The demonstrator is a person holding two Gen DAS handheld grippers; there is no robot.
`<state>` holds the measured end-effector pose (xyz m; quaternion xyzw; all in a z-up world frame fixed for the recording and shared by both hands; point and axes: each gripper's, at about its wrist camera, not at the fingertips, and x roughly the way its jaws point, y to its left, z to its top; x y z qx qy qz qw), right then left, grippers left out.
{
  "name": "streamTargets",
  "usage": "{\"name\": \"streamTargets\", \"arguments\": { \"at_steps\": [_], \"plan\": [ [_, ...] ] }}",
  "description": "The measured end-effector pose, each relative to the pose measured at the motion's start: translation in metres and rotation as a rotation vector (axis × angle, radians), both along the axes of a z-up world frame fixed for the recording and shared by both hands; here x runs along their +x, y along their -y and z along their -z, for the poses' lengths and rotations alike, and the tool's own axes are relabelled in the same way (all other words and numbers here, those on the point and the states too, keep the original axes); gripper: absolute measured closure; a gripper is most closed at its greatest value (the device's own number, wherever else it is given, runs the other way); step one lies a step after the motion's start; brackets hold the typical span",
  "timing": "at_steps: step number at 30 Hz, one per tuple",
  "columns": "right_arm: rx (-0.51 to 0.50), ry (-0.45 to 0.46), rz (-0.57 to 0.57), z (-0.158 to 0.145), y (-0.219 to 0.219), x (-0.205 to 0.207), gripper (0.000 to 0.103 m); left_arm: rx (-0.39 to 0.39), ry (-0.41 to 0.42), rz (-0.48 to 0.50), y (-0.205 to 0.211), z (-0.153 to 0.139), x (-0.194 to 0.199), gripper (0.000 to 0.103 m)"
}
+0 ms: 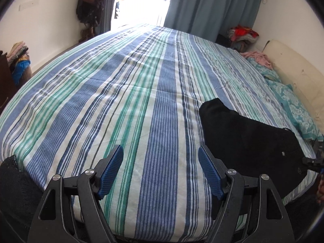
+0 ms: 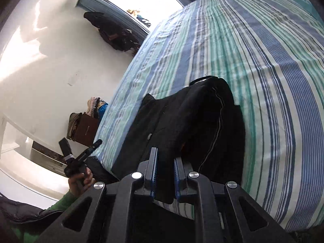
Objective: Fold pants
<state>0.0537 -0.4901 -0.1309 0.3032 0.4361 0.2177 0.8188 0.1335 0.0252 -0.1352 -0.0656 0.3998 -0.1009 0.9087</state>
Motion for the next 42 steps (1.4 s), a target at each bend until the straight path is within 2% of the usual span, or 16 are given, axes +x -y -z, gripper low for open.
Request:
{"name": "streamTargets", "arguments": {
  "at_steps": [2,5,9,12,15,19,21,24,27,31,34,36,37,40,41,42],
  "plan": [
    [-0.09,-0.094,0.021,0.034,0.003,0.001,0.088,0.015,-0.005,0.05,0.014,0.0,-0.003,0.026],
    [-0.051,-0.124,0.092,0.05,0.012,-0.003,0.075,0.024,0.003,0.111,0.032,-0.007,-0.013,0.026],
    [-0.183,-0.003,0.116,0.0,0.013,-0.003,0.068,0.029,0.062,0.198,0.06,-0.022,-0.029,0.025],
    [-0.166,0.112,0.069,-0.043,0.0,0.014,0.068,0.065,0.043,0.278,0.092,-0.016,-0.031,0.025],
    [-0.148,0.144,0.011,-0.055,-0.027,0.049,0.068,0.123,0.015,0.334,0.117,-0.003,-0.036,0.025],
    [-0.349,-0.043,0.114,0.002,-0.04,0.102,0.077,0.187,-0.024,0.394,0.126,0.014,-0.051,0.025],
    [-0.317,-0.067,0.191,0.023,-0.03,0.107,0.078,0.194,-0.019,0.411,0.123,0.014,-0.059,0.025],
    [-0.301,-0.021,0.25,0.016,-0.022,0.091,0.077,0.185,-0.003,0.399,0.114,0.005,-0.063,0.025],
    [-0.401,0.063,0.176,-0.012,-0.035,0.065,0.076,0.122,-0.007,0.352,0.106,-0.004,-0.055,0.025],
    [-0.395,0.116,0.073,-0.038,-0.054,0.009,0.074,0.119,-0.012,0.336,0.113,-0.004,-0.047,0.025],
    [-0.4,0.084,0.029,-0.02,-0.068,-0.021,0.07,0.197,-0.058,0.364,0.131,0.015,-0.046,0.025],
    [-0.425,-0.038,0.03,0.016,-0.07,-0.025,0.071,0.243,-0.087,0.372,0.137,0.024,-0.047,0.025],
    [-0.376,-0.065,0.038,0.03,-0.066,-0.029,0.071,0.249,-0.082,0.369,0.138,0.022,-0.049,0.025],
    [-0.32,-0.014,0.134,0.022,-0.06,-0.051,0.07,0.247,-0.068,0.337,0.131,0.008,-0.052,0.021],
    [-0.323,0.018,0.167,0.015,-0.06,-0.06,0.059,0.242,-0.062,0.32,0.127,0.004,-0.052,0.018],
    [-0.328,0.057,0.208,0.008,-0.06,-0.069,0.034,0.237,-0.058,0.306,0.124,0.002,-0.051,0.017]
  ]
}}
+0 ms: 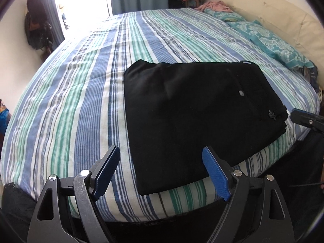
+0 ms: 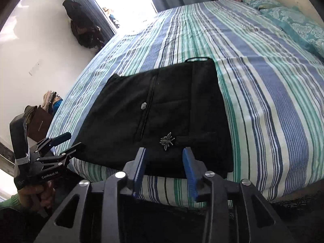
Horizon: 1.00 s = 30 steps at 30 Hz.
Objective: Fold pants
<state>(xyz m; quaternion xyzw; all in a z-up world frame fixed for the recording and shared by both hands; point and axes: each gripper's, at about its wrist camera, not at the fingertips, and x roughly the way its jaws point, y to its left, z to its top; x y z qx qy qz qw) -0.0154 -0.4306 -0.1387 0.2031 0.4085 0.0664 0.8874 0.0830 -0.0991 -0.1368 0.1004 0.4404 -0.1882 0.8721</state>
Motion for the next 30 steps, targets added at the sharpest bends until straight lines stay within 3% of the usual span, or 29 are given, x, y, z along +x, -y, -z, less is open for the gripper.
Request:
{"name": "streamTargets", "arguments": {
  "at_steps": [2,3,7,23,30],
  "plan": [
    [-0.026,0.096,0.068,-0.013,0.001,-0.019,0.007,0.006,-0.006,-0.019,-0.003,-0.001,0.003,0.017],
    [-0.045,0.13,0.096,-0.017,0.0,-0.026,0.005,0.011,-0.009,-0.025,-0.004,0.0,0.004,0.017],
    [-0.053,0.169,0.138,-0.028,0.002,-0.026,0.005,0.035,-0.013,-0.032,-0.005,0.003,0.005,0.017],
    [-0.063,0.137,0.174,-0.022,0.004,-0.024,0.005,0.074,-0.016,-0.034,-0.002,0.005,0.003,0.017],
    [-0.049,0.13,0.179,-0.019,0.006,-0.025,0.005,0.021,-0.053,-0.038,-0.013,0.007,0.006,0.014]
  ]
}}
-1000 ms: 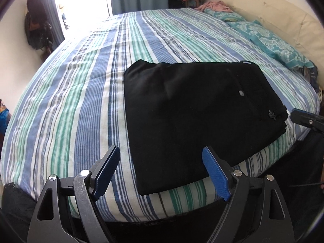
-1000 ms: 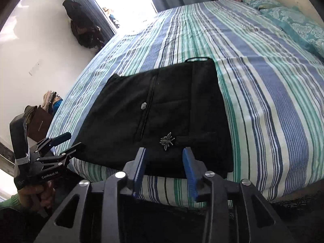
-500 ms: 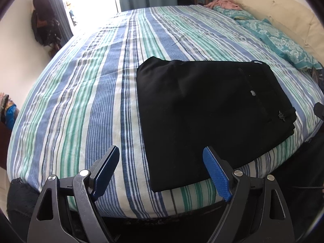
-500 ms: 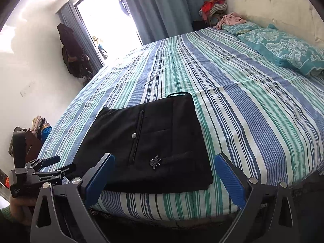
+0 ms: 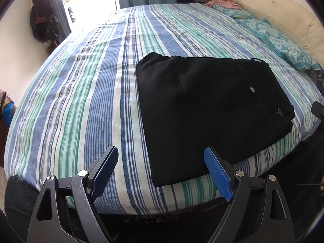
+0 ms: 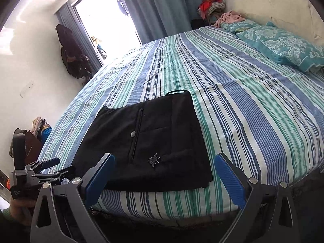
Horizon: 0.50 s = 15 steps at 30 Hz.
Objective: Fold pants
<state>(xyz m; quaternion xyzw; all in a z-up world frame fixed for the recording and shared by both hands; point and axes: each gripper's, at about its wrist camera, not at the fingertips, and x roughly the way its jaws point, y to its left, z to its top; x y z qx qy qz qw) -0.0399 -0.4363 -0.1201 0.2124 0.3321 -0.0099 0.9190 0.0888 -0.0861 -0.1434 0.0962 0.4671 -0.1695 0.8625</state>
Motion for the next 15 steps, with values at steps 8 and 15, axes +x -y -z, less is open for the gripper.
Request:
{"name": "streamTargets", "arguments": {
  "at_steps": [8,15],
  "plan": [
    [0.188,-0.001,0.018,0.015,0.029,0.005,0.005,-0.22,-0.154,-0.031,-0.035,0.011,0.035,0.013],
    [0.456,-0.15,-0.126,0.054,0.102,0.078,0.005,-0.407,-0.377,-0.054,-0.048,0.037,0.105,0.013]
  ]
}}
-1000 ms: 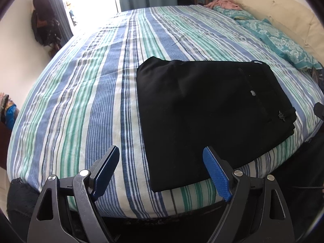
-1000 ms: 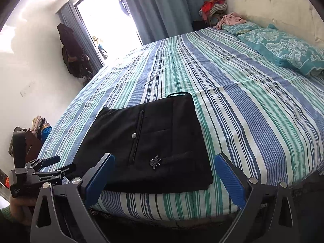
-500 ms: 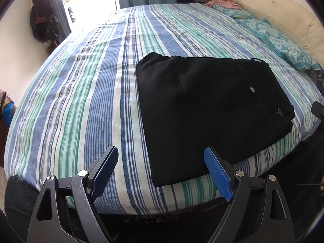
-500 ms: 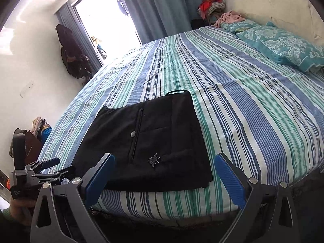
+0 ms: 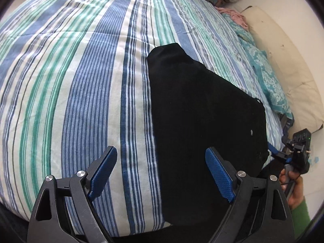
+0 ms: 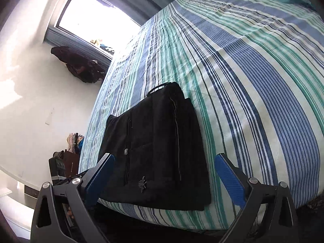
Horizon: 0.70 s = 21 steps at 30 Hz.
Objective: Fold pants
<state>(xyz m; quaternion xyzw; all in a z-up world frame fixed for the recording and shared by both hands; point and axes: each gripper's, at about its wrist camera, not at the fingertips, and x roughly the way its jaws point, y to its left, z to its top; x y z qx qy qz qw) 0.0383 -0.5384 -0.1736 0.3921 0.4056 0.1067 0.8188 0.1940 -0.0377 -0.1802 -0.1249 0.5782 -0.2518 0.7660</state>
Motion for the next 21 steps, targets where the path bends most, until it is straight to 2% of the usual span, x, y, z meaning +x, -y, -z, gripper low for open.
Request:
{"name": "streamTargets", "arguments": {
  "at_steps": [4,7,9,10,12,13,14,15,16,18,21],
  "plan": [
    [0.134,-0.081,-0.103,0.032,0.013,0.038,0.005,-0.11,-0.092,0.046,0.015,0.019,0.02,0.013],
    [0.148,-0.107,-0.152,0.049,0.005,0.054,0.005,-0.111,-0.09,0.03,0.022,0.026,0.025,0.013],
    [0.224,-0.074,-0.184,0.055,-0.003,0.061,0.005,-0.106,-0.076,0.04,0.028,0.023,0.026,0.01],
    [0.277,-0.055,-0.197,0.057,-0.008,0.063,0.004,-0.096,-0.068,0.056,0.033,0.023,0.025,0.01],
    [0.275,-0.056,-0.198,0.06,-0.015,0.066,0.005,-0.064,-0.048,0.106,0.049,0.024,0.024,0.012],
    [0.262,-0.069,-0.204,0.062,-0.018,0.068,0.009,-0.044,-0.031,0.13,0.056,0.024,0.023,0.02],
    [0.226,-0.09,-0.21,0.062,-0.02,0.07,0.027,-0.033,-0.023,0.151,0.061,0.023,0.021,0.043],
    [0.175,-0.122,-0.209,0.063,-0.021,0.072,0.043,-0.011,-0.004,0.141,0.061,0.021,0.018,0.055],
    [0.158,-0.134,-0.213,0.061,-0.024,0.072,0.046,-0.007,0.011,0.131,0.061,0.017,0.015,0.068],
    [0.12,-0.123,-0.229,0.052,-0.031,0.071,0.058,-0.003,0.031,0.112,0.062,0.006,0.011,0.075],
    [0.091,-0.093,-0.235,0.026,-0.042,0.071,0.065,-0.035,0.076,0.112,0.059,-0.02,0.007,0.076]
  ]
}}
